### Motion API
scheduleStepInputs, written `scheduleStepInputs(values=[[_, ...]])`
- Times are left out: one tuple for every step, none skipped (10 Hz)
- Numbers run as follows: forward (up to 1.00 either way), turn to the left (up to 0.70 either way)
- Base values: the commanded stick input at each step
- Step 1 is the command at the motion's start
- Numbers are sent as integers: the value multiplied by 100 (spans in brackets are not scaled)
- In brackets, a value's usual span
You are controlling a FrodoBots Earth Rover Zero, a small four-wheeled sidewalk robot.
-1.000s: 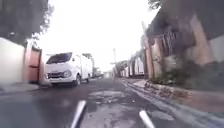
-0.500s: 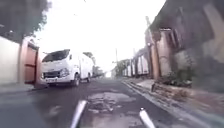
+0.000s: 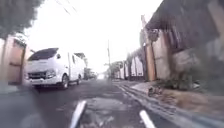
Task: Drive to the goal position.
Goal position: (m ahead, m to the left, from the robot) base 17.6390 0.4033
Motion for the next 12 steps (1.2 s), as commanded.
scheduleStepInputs(values=[[100,0],[100,0],[100,0],[100,0],[100,0],[100,0],[100,0],[100,0],[100,0],[100,-28],[100,-40],[100,-40]])
